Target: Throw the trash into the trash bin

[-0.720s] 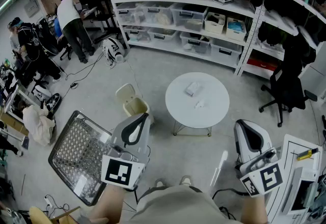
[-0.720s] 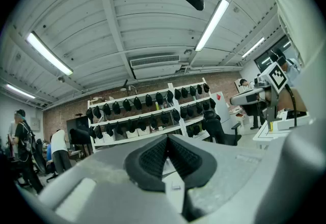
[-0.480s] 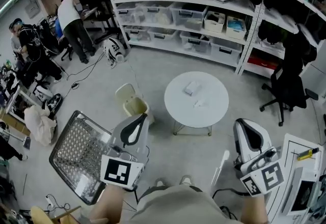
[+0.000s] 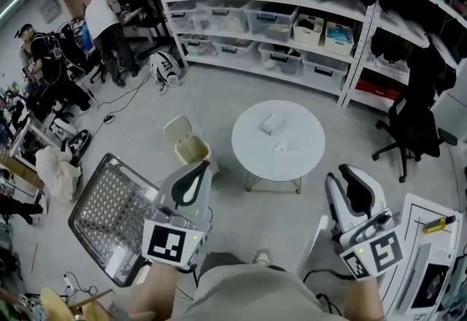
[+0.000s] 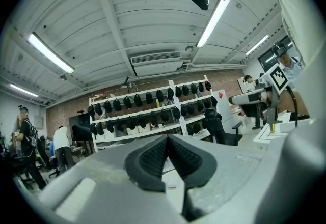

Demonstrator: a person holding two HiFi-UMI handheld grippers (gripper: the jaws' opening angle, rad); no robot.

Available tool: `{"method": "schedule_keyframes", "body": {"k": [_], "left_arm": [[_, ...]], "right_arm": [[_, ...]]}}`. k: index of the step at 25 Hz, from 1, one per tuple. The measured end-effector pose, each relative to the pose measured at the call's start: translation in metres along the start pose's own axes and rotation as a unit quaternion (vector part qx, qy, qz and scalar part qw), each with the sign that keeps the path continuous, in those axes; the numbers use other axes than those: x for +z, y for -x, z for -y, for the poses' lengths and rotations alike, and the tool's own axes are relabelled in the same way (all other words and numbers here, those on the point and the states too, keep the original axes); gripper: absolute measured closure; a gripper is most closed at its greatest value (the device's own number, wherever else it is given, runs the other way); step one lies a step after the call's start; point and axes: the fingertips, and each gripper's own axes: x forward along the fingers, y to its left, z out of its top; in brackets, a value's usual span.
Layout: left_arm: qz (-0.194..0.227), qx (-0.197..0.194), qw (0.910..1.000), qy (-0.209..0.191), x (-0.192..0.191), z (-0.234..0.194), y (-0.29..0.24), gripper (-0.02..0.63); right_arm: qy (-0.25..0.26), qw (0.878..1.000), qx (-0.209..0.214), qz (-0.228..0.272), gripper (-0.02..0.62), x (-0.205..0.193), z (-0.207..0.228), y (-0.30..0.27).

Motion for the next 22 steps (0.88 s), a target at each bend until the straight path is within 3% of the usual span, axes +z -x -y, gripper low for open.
{"method": "schedule_keyframes", "body": {"k": [2,4,22], "left_arm": [[0.0,0.001,1.0,0.001,0.001,0.005,0.0,0.604],[-0.005,0.004,1.0,0.007,0.002,0.008,0.0,0.604],[-0.021,0.004,0.9993,0.032,-0.025,-0.025,-0.029,0.604]], "right_arm": [[-0.001,1.0,0.002,0.004,0.408,-0.001,0.0,0.001],[-0.001,1.0,0.001,0.007,0.37,-0.002,0.001,0.003],[-0.009,0.999,-0.001,-0.036,0.352,-0.035,0.009,-0.05]]}}
